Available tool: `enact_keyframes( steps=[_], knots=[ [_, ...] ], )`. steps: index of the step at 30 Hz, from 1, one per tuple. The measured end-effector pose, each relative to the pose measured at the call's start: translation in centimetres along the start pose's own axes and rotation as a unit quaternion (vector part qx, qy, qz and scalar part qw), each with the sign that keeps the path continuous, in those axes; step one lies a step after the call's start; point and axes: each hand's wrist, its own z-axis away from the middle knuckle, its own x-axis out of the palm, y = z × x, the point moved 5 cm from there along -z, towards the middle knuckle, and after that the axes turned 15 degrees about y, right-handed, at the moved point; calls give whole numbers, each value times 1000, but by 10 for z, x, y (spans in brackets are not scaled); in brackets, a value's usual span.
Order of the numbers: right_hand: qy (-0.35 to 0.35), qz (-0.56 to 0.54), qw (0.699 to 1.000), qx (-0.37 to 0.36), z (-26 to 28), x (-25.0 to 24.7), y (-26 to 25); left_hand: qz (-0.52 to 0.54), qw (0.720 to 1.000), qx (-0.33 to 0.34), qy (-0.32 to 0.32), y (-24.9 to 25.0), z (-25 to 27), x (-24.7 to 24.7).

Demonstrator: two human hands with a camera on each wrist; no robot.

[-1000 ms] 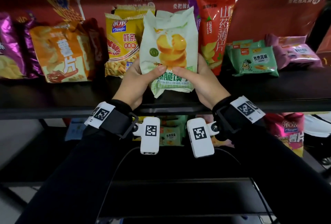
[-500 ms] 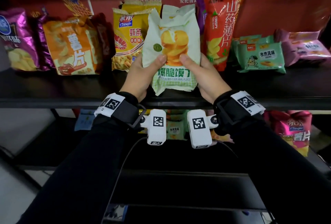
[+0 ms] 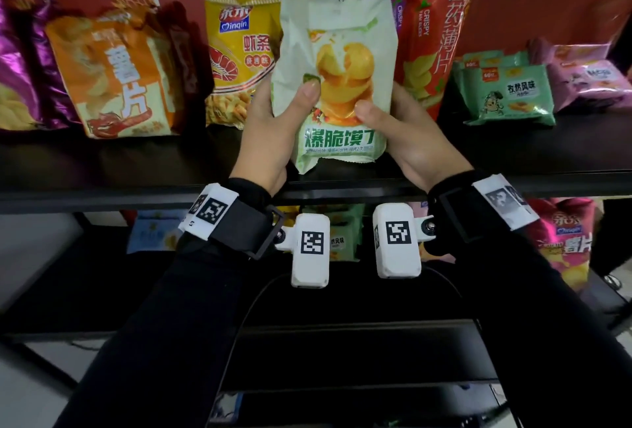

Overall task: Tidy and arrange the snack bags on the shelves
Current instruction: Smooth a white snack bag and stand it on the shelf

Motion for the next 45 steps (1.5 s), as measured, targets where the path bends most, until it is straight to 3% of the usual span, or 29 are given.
enact_keyframes(
  steps=[5,11,16,20,22,24,26,28,30,32,34,35,37,40,42,45],
  knots=[
    [8,-51,999,-5,2,4,-10,-18,999,21,-44,10,2,3],
    [42,-15,998,-37,-7,5,-21,-137,966,85,-200,38,-5,3],
    [-54,-62,996,-43,-3,17,-24,-114,985,98,-85,46,-6,4],
    [-44,-91,994,-46,-6,15,-34,-93,987,72,-113,48,0,5],
    [-30,-112,992,-54,-9,10,-38,-59,983,36,-173,51,6,8],
    [-14,-103,991,-80,-11,6,-42,-12,978,-47,-202,53,9,10],
    [-1,-75,987,-140,-11,3,-48,4,970,-195,-142,48,7,9],
    [8,-19,979,-204,-8,3,-53,1,941,-314,-123,42,12,12],
    [7,79,963,-258,-4,5,-56,5,927,-343,-150,40,16,17],
    [-1,157,949,-275,-4,0,-56,19,933,-337,-124,41,14,18],
    [-47,182,955,-231,-3,-3,-53,42,944,-313,-92,42,9,14],
    [-59,146,971,-180,-3,-4,-51,43,951,-294,-84,41,6,13],
    [-21,15,999,-27,0,-5,-45,32,961,-263,-84,40,5,13],
    [24,-130,979,156,2,-4,-32,17,970,-229,-81,39,2,12],
    [9,-159,968,196,4,-1,-29,-13,974,-207,-91,40,1,11],
    [-9,-100,984,150,4,7,-31,-63,973,-189,-114,36,3,13]
  ],
)
